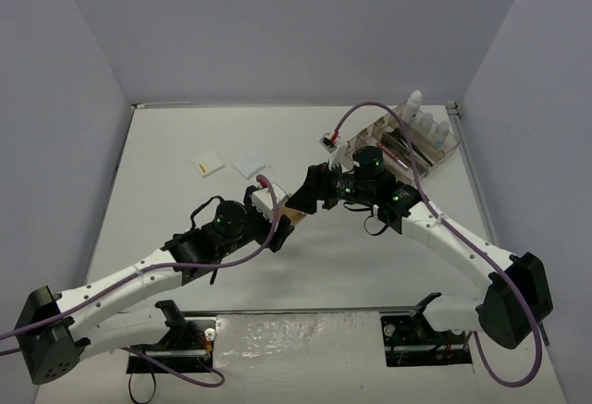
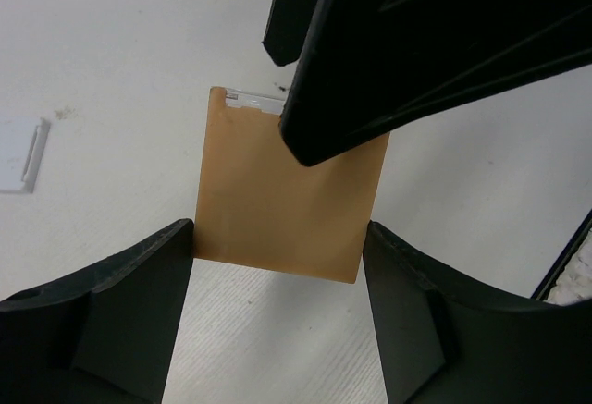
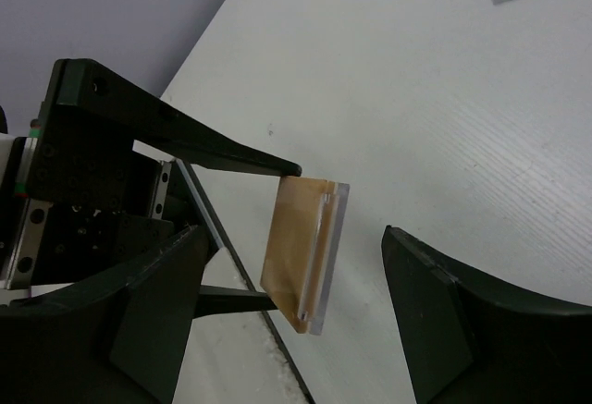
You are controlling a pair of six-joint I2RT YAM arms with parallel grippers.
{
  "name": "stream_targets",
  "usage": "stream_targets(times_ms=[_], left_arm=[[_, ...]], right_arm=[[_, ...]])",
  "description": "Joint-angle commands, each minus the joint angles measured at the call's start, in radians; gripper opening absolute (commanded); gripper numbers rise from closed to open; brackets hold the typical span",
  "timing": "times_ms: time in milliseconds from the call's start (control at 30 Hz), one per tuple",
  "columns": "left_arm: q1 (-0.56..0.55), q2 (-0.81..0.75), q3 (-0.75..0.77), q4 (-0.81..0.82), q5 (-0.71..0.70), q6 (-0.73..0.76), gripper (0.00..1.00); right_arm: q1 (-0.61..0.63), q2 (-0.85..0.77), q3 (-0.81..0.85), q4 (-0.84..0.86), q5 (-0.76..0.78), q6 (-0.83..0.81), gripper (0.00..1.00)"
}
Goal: Organize the makeup
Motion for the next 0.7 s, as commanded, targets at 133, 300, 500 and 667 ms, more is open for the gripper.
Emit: stream_targets(times_ms=[133, 300, 500, 667], left_arm=[[-0.006, 0.014, 0.087, 0.175, 0.022, 0.029, 0.41], [-0.006, 0.007, 0.087, 0.187, 0.024, 0.031, 0.41], [-0.006, 0.021, 0.084, 0.187, 0.020, 0.036, 0.41], [-0.006, 0.045, 0.087, 0.194, 0.010, 0.029, 0.41]], right_arm=[[0.011, 0.029, 0.013, 0.097, -0.053, 0.020, 0.66], [0.010, 0.043, 0.000, 0.093, -0.038, 0.006, 0.60], [0.010, 0.034, -0.002, 0.106, -0.046, -0.001, 0.32], [0.009, 0.032, 0.000, 0.103, -0.041, -0.013, 0.05]])
